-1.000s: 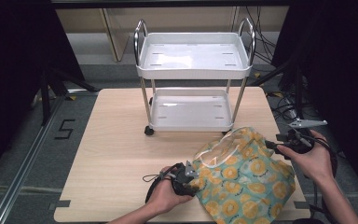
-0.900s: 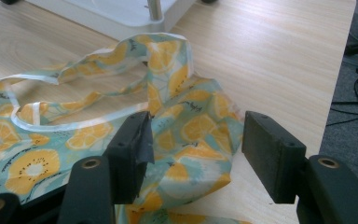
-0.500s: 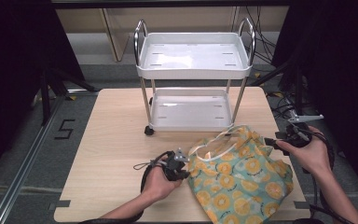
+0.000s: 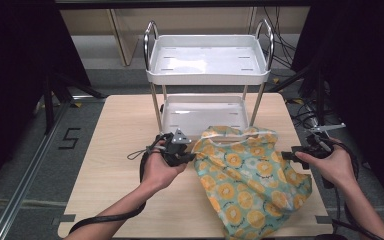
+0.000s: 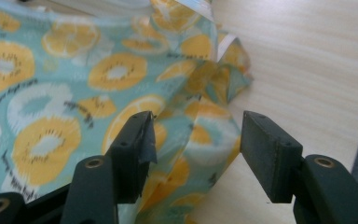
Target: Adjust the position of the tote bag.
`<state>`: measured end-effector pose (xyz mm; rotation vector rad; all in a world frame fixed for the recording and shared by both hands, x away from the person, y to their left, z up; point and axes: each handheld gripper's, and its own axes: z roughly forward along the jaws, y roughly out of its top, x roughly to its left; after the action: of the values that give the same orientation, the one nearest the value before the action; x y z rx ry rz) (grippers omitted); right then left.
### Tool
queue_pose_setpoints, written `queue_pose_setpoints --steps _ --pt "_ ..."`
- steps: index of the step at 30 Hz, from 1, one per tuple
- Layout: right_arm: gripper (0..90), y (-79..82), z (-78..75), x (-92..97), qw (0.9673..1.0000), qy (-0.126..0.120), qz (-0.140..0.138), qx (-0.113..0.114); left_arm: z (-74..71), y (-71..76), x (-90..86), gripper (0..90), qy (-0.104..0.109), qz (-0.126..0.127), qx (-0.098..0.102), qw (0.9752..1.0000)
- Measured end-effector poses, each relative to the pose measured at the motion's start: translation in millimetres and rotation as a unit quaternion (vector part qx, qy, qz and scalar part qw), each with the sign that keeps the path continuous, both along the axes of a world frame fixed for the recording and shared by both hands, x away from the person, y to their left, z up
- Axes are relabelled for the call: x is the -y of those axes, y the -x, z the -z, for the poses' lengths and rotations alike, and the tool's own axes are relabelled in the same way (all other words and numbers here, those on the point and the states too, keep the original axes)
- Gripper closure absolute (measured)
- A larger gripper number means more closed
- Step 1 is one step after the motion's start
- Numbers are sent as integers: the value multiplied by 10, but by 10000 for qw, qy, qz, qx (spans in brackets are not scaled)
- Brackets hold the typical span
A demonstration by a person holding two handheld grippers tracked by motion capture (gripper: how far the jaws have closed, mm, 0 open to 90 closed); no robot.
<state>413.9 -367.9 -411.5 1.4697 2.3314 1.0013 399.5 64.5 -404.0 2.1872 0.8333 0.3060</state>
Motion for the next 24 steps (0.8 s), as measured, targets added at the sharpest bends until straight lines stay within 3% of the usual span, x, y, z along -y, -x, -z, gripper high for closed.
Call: queue_pose_setpoints --steps 1,2,3,7,8,9,11,12,14,16,17,18,20,21,22,24 --pt "443 3 -1 5 10000 2 -15 -45 -21 3 3 892 56 -77 -37 9999" --pt "442 6 29 -25 9996 -266 88 -53 -21 3 3 892 56 -77 -37 9999" --pt "440 2 8 0 9999 -122 7 -76 -33 -2 6 892 70 -25 -30 10000" --pt "429 -4 -21 -11 9998 -203 17 -21 29 24 44 891 58 75 -73 9999" --pt "425 0 -41 -69 9990 -409 200 5 116 27 67 890 140 202 -175 9995" --pt "423 -13 -47 -66 9992 -400 68 37 164 28 73 887 125 272 -224 9993" --pt "422 -2 -66 -99 9992 -396 87 -71 269 54 91 863 335 221 -395 9984" --pt "420 2 -74 -96 9995 -293 44 -140 299 65 83 829 373 233 -443 9981" --pt "417 -13 -36 -101 9993 -377 20 25 319 112 75 688 536 171 -607 9966" --pt "416 1 -44 -64 9996 -267 52 -88 273 174 30 552 588 108 -551 9967" --pt "416 18 -52 -73 9991 -316 173 -218 247 199 9 510 618 60 -522 9967" --pt "416 17 -43 -69 9989 -387 199 -182 211 227 -31 465 661 19 -530 9964" --pt "416 6 -39 -34 9993 -349 76 -141 172 269 -82 401 774 -107 -566 9953" --pt "415 -13 -24 2 9995 -315 -18 5 133 323 -184 385 844 -192 -591 9945" --pt "415 -11 -27 10 9997 -234 52 65 138 356 -217 373 888 -258 -634 9937" --pt "414 -9 -45 20 9996 -244 100 -69 190 408 -284 367 847 -261 -805 9928"
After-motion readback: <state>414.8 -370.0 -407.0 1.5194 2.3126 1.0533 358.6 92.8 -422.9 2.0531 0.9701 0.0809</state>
